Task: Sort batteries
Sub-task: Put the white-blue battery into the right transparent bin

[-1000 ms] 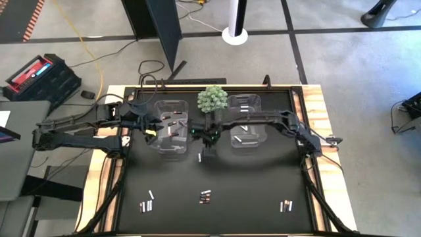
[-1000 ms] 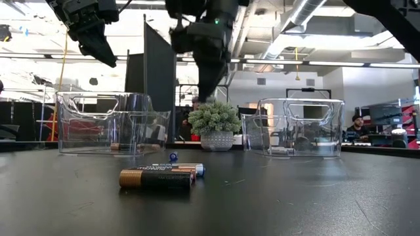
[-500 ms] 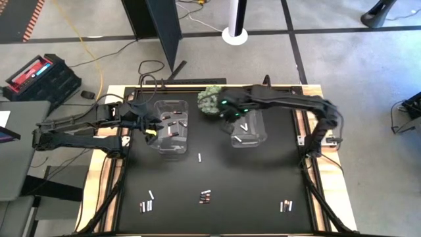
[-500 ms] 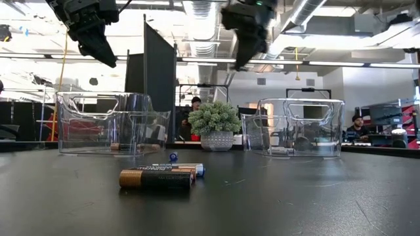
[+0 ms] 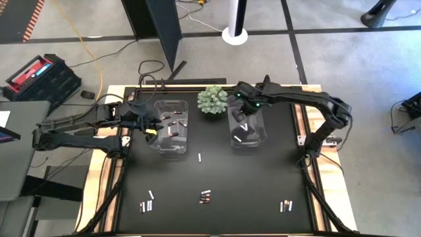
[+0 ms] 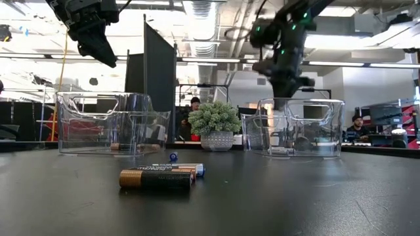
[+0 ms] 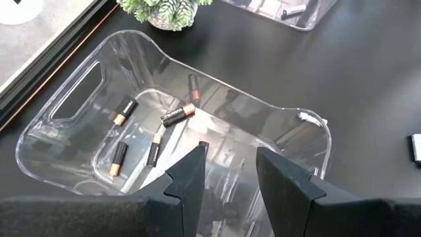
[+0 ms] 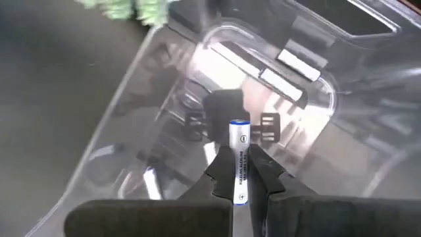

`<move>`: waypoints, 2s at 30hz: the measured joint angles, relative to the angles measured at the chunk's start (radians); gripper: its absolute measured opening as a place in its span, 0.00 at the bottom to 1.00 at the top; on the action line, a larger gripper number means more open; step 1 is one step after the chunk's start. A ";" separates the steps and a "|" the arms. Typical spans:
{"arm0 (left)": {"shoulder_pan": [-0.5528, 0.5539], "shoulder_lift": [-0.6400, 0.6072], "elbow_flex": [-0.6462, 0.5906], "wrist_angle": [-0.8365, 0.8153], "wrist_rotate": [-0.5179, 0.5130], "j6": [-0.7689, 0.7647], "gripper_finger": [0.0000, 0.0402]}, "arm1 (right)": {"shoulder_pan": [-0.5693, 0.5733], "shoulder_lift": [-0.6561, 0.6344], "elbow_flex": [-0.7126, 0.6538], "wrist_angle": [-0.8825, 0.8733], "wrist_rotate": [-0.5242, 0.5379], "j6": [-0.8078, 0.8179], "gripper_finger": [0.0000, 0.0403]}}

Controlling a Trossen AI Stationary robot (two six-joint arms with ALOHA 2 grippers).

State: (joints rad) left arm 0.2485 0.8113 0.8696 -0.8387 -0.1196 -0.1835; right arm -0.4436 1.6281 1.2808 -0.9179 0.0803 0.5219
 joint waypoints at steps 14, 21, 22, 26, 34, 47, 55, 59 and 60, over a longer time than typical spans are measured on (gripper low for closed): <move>0.000 0.000 0.000 0.000 -0.001 0.004 0.33 | -0.003 0.243 0.000 0.041 -0.003 -0.059 0.07; 0.000 0.000 0.000 -0.001 -0.001 0.007 0.33 | -0.004 0.297 0.003 0.047 -0.017 -0.059 0.08; 0.000 0.000 0.000 -0.001 -0.001 0.007 0.33 | -0.004 0.299 0.003 0.052 -0.018 -0.060 0.09; 0.000 0.000 0.000 -0.002 -0.001 0.007 0.33 | 0.000 0.299 0.003 0.072 -0.016 -0.059 0.15; 0.000 0.000 0.000 -0.001 -0.001 0.006 0.33 | -0.003 0.295 0.037 0.026 0.002 -0.062 0.29; 0.000 0.000 0.000 -0.001 -0.002 0.004 0.33 | -0.004 0.217 0.129 -0.174 0.002 -0.105 0.37; 0.000 0.000 0.000 0.000 -0.002 0.004 0.33 | 0.022 0.030 0.130 -0.134 0.002 0.010 0.34; 0.000 0.000 0.000 -0.001 -0.002 0.004 0.33 | 0.048 -0.037 0.130 -0.100 0.001 0.034 0.34; 0.000 0.000 0.000 0.000 -0.002 0.004 0.33 | 0.054 -0.050 0.130 -0.095 0.001 0.036 0.34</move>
State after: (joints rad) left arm 0.2485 0.8116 0.8696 -0.8391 -0.1211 -0.1799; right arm -0.3895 1.5784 1.4105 -1.0128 0.0814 0.5575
